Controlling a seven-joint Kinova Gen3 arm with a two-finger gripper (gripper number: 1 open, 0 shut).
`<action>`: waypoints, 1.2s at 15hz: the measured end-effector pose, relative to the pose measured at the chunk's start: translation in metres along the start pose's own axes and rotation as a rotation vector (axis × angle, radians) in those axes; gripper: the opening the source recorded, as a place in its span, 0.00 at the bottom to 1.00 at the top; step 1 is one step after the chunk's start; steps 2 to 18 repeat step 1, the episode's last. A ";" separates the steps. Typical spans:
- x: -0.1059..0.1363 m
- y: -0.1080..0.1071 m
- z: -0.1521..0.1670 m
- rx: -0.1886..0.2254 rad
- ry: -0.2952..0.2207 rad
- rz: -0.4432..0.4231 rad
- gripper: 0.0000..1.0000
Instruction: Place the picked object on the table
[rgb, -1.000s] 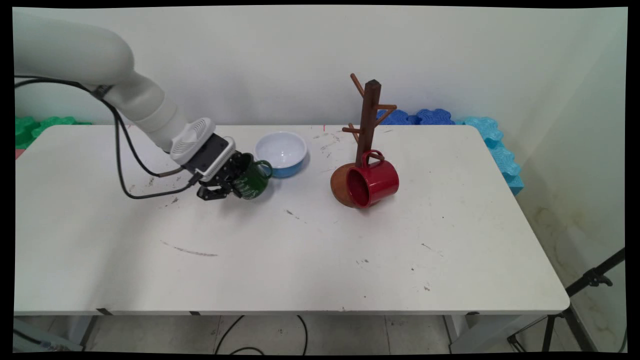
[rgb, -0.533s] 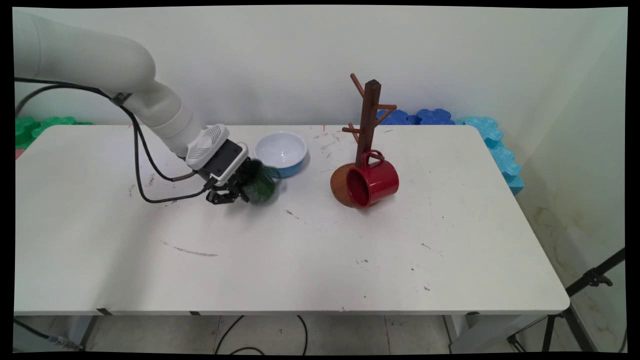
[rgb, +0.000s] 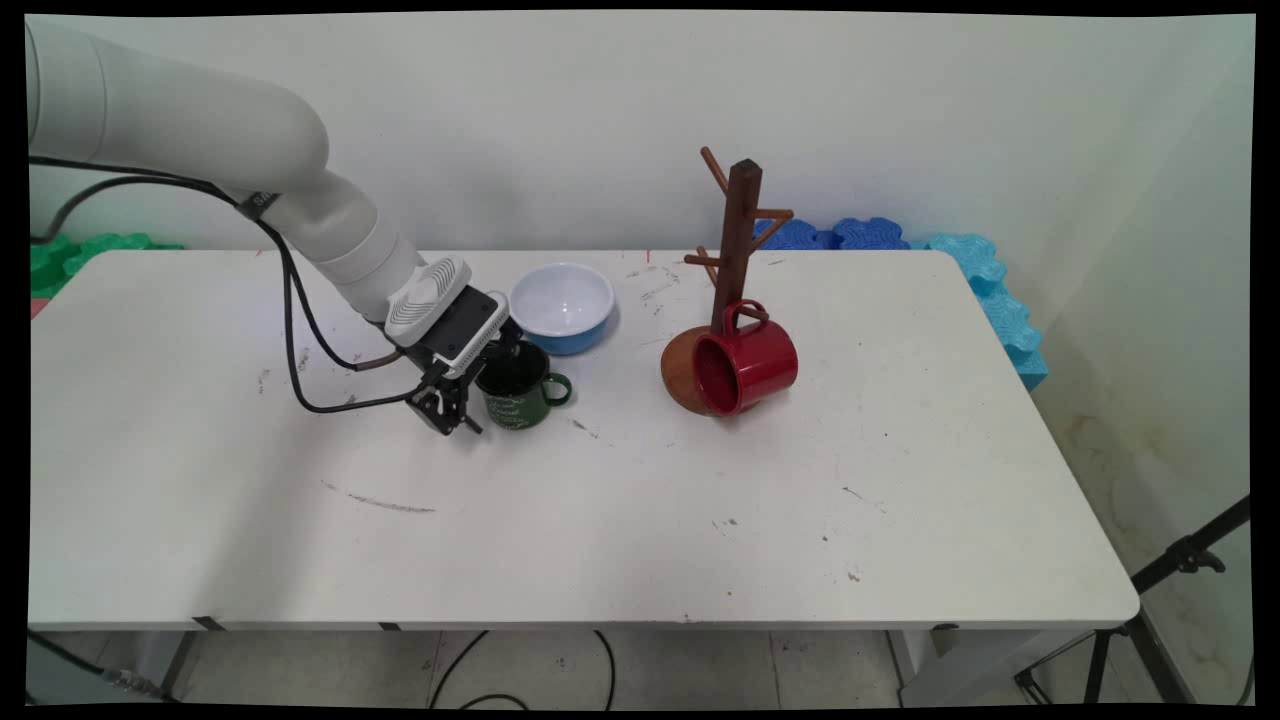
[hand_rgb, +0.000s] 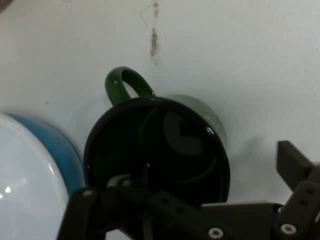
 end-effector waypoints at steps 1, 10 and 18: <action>0.001 0.000 0.000 -0.002 0.002 -0.005 1.00; 0.001 0.000 0.000 -0.002 0.002 -0.005 1.00; 0.001 0.000 0.000 -0.002 0.002 -0.005 1.00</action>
